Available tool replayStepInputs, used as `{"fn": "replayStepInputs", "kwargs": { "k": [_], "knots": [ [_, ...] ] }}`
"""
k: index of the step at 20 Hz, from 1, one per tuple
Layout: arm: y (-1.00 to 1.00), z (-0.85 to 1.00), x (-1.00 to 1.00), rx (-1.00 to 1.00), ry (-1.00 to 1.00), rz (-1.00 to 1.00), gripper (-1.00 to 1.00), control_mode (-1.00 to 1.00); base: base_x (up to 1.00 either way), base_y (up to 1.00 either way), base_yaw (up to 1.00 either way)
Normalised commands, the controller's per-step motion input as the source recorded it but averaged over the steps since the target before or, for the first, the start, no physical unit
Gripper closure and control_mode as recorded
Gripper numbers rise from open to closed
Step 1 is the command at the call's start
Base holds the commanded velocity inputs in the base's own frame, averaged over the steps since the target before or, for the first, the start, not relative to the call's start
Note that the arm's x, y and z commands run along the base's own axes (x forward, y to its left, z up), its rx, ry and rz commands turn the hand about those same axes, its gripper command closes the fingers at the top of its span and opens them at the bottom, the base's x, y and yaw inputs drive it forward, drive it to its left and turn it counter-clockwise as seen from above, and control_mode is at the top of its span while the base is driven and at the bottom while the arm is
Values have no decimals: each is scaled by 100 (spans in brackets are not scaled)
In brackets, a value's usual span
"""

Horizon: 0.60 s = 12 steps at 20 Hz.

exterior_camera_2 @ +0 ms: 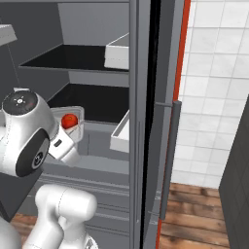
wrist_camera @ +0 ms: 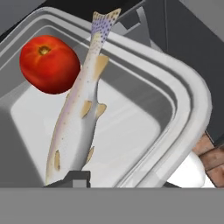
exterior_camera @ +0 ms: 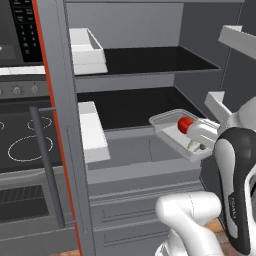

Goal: Place the tupperware containing the fish and tomato meal in the microwave. Close the microwave door and press the start button to reheat the meal.

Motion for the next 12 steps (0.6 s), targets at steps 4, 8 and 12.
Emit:
{"fn": "replayStepInputs", "kwargs": {
  "k": [4, 8, 12],
  "knots": [
    [-14, 0, 0, 0, -4, 0, 100, -100, 0, 0, 0],
    [6, 0, 0, -1, 0, 0, 100, -100, 0, 0, 0],
    [28, 0, 0, -5, 0, 0, 100, -100, 0, 0, 0]
  ]
}}
